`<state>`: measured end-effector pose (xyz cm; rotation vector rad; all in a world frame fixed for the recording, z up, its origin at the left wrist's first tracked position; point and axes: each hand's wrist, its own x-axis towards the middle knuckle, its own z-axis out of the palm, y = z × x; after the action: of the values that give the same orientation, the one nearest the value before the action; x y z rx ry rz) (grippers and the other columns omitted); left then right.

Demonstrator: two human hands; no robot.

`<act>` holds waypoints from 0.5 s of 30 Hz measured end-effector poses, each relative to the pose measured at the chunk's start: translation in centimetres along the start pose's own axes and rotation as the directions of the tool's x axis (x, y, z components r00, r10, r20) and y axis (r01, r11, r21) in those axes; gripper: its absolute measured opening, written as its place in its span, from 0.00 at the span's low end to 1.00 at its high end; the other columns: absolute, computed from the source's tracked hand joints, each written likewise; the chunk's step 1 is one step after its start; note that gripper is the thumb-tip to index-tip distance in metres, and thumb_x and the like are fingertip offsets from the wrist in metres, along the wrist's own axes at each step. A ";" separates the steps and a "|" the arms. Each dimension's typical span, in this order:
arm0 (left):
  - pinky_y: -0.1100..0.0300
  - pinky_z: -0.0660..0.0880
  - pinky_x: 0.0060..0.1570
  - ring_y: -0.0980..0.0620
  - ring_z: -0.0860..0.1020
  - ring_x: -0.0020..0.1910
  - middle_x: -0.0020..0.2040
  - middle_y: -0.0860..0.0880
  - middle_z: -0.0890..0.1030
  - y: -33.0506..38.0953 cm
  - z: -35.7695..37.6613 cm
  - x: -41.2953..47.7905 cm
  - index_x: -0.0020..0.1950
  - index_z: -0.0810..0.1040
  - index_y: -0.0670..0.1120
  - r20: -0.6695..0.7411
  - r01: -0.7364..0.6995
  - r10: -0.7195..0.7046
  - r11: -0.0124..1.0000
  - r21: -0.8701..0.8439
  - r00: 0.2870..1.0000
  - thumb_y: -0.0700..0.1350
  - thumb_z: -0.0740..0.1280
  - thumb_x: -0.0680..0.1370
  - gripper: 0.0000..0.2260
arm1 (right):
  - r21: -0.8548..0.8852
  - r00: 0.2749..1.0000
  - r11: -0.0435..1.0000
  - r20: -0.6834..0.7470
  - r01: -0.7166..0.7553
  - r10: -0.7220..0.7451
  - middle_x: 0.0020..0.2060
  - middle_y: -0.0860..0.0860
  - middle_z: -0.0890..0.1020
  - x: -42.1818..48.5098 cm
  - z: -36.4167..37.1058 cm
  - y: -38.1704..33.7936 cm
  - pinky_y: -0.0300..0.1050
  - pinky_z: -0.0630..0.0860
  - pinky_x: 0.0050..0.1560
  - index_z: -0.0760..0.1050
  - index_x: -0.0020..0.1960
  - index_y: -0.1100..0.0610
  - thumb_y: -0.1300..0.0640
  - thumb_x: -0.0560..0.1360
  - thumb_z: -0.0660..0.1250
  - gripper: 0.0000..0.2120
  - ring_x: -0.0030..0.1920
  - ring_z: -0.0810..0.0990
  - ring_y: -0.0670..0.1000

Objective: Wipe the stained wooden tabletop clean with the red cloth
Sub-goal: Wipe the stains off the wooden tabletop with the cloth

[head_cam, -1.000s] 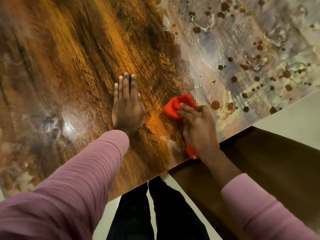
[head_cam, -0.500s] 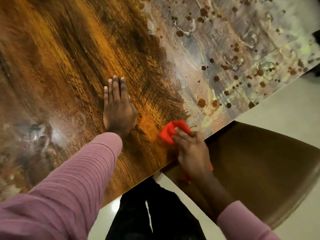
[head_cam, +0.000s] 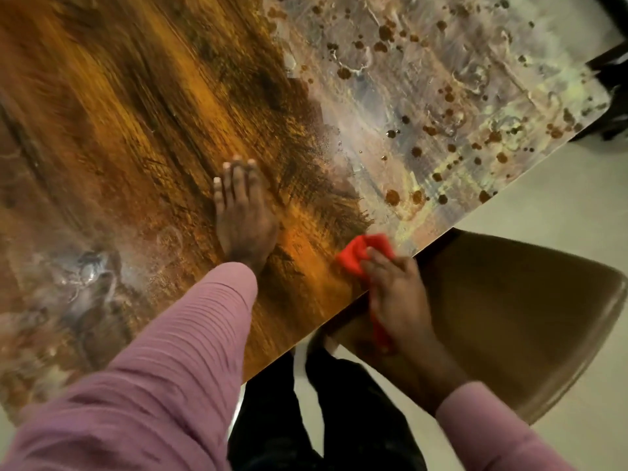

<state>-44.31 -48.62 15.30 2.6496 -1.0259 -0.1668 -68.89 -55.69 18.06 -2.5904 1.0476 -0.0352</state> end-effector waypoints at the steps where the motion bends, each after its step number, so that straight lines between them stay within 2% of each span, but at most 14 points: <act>1: 0.43 0.49 0.77 0.40 0.53 0.79 0.79 0.39 0.57 0.6 -0.1 -0.5 0.79 0.56 0.41 -0.007 -0.012 0.013 1.000 0.014 1.000 0.49 0.46 0.80 0.28 | -0.004 0.995 0.997 -0.053 -0.082 0.082 0.64 0.48 0.76 1.4 -0.8 0.8 0.39 0.65 0.46 0.77 0.61 0.51 0.66 0.66 0.71 0.25 0.52 0.66 0.51; 3: 0.44 0.49 0.76 0.41 0.53 0.79 0.79 0.40 0.57 2.3 0.2 -2.1 0.79 0.56 0.42 0.001 -0.030 0.030 1.000 0.005 1.000 0.48 0.48 0.80 0.27 | -0.012 0.978 0.982 -0.088 -0.190 0.188 0.66 0.45 0.74 2.5 -1.3 0.9 0.41 0.64 0.45 0.76 0.63 0.50 0.66 0.70 0.65 0.24 0.51 0.66 0.52; 5: 0.44 0.49 0.76 0.42 0.54 0.79 0.79 0.41 0.57 4.3 0.9 -3.8 0.79 0.56 0.43 0.024 -0.046 0.046 0.999 -0.011 0.999 0.48 0.50 0.80 0.27 | 0.042 0.976 0.979 -0.080 -0.199 0.202 0.67 0.46 0.73 1.4 -0.9 -1.1 0.41 0.68 0.48 0.76 0.64 0.52 0.66 0.71 0.63 0.23 0.53 0.67 0.51; 7: 0.45 0.50 0.76 0.43 0.54 0.79 0.79 0.42 0.57 6.2 1.7 -4.2 0.79 0.56 0.44 0.017 -0.013 0.014 0.999 -0.033 1.000 0.46 0.53 0.80 0.26 | 0.155 0.998 0.986 -0.004 -0.059 0.061 0.67 0.51 0.73 -1.0 0.0 -2.9 0.35 0.68 0.56 0.76 0.64 0.56 0.65 0.71 0.66 0.21 0.59 0.68 0.46; 8: 0.45 0.49 0.76 0.43 0.54 0.79 0.79 0.42 0.58 7.0 2.0 -3.9 0.79 0.57 0.44 0.002 0.020 -0.020 0.998 -0.064 1.000 0.46 0.53 0.81 0.26 | 0.203 0.999 0.979 0.033 0.024 -0.031 0.65 0.54 0.75 -2.5 0.2 -3.3 0.35 0.71 0.52 0.77 0.63 0.58 0.64 0.70 0.70 0.21 0.60 0.68 0.43; 9: 0.46 0.49 0.76 0.43 0.54 0.79 0.79 0.42 0.58 7.8 2.3 -3.3 0.79 0.57 0.44 -0.018 0.058 -0.060 0.993 -0.102 0.998 0.45 0.53 0.82 0.25 | 0.178 0.990 0.977 0.064 0.114 -0.127 0.63 0.54 0.77 -3.4 -0.1 -3.4 0.30 0.64 0.55 0.78 0.61 0.58 0.61 0.69 0.73 0.21 0.59 0.68 0.44; 10: 0.47 0.49 0.77 0.44 0.54 0.79 0.79 0.42 0.58 8.6 2.6 -2.6 0.79 0.58 0.44 -0.040 0.099 -0.105 0.986 -0.133 0.994 0.45 0.52 0.82 0.24 | 0.133 0.979 0.973 0.060 0.188 -0.197 0.62 0.53 0.78 -3.7 -0.6 -2.6 0.38 0.71 0.57 0.79 0.59 0.57 0.56 0.69 0.72 0.19 0.58 0.68 0.48; 11: 0.48 0.49 0.77 0.44 0.54 0.79 0.79 0.42 0.58 9.2 2.8 -2.1 0.79 0.58 0.44 -0.059 0.137 -0.147 0.980 -0.147 0.987 0.45 0.52 0.82 0.24 | 0.110 0.974 0.971 0.055 0.212 -0.219 0.62 0.51 0.78 -3.2 -1.0 -1.1 0.42 0.74 0.55 0.79 0.60 0.55 0.51 0.72 0.66 0.18 0.57 0.69 0.51; 12: 0.49 0.48 0.77 0.44 0.53 0.79 0.79 0.43 0.57 9.6 3.0 -1.6 0.79 0.57 0.44 -0.069 0.165 -0.177 0.975 -0.150 0.982 0.45 0.51 0.83 0.24 | 0.073 0.981 0.981 0.064 0.180 -0.184 0.64 0.50 0.77 -2.3 -1.7 0.6 0.44 0.74 0.54 0.78 0.61 0.53 0.49 0.73 0.60 0.20 0.56 0.69 0.53; 13: 0.49 0.48 0.77 0.45 0.53 0.79 0.80 0.43 0.57 9.9 3.3 -1.4 0.79 0.57 0.44 -0.068 0.180 -0.191 0.973 -0.147 0.979 0.46 0.50 0.83 0.24 | 0.028 0.991 0.992 0.054 0.119 -0.120 0.66 0.48 0.75 -1.0 -2.3 2.7 0.45 0.74 0.53 0.77 0.63 0.52 0.51 0.74 0.58 0.20 0.56 0.69 0.54; 15: 0.49 0.48 0.77 0.44 0.52 0.79 0.80 0.42 0.56 10.0 4.0 -1.3 0.79 0.57 0.44 -0.072 0.169 -0.178 0.979 -0.116 0.981 0.46 0.50 0.83 0.23 | -0.032 0.999 0.998 -0.001 -0.050 0.050 0.67 0.46 0.73 1.7 -3.4 6.4 0.44 0.71 0.52 0.76 0.64 0.51 0.60 0.73 0.63 0.20 0.55 0.69 0.54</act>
<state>-52.49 -55.69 14.67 2.6201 -0.7378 -0.1456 -72.43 -62.10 18.99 -2.5917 1.1210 -0.0067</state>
